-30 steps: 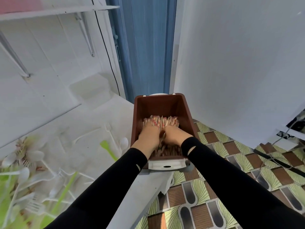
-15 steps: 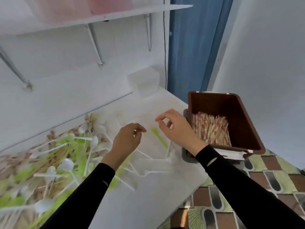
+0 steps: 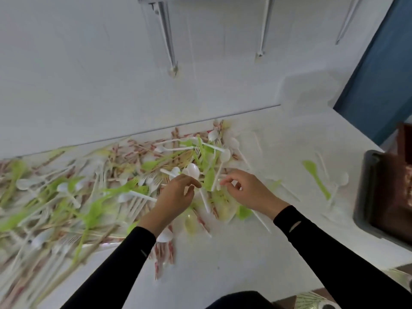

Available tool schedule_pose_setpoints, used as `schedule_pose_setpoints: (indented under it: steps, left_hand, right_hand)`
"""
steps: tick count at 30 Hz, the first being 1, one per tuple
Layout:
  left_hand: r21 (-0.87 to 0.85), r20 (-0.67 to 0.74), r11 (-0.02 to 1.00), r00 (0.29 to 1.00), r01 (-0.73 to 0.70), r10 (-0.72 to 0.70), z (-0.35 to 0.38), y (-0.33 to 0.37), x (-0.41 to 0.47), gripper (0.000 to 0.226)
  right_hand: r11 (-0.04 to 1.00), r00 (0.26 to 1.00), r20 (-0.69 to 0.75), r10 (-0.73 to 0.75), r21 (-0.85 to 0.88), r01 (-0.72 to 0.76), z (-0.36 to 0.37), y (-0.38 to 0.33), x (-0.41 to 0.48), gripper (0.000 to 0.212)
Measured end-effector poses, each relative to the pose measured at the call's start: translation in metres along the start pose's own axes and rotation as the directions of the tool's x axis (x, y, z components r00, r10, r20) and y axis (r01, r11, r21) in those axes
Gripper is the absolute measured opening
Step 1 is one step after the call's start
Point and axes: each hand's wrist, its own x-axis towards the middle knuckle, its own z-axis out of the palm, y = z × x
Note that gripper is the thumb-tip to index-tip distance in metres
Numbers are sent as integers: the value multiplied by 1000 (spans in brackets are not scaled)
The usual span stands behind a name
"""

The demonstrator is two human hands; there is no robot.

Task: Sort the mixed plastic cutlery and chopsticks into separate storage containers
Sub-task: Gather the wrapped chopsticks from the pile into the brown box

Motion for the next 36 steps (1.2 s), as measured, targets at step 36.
schedule_pose_setpoints:
  steps: [36]
  left_hand:
    - [108, 110, 937, 941, -331, 320, 27, -22, 72, 54]
  right_hand:
    - [917, 951, -276, 138, -328, -228, -14, 9, 101, 22]
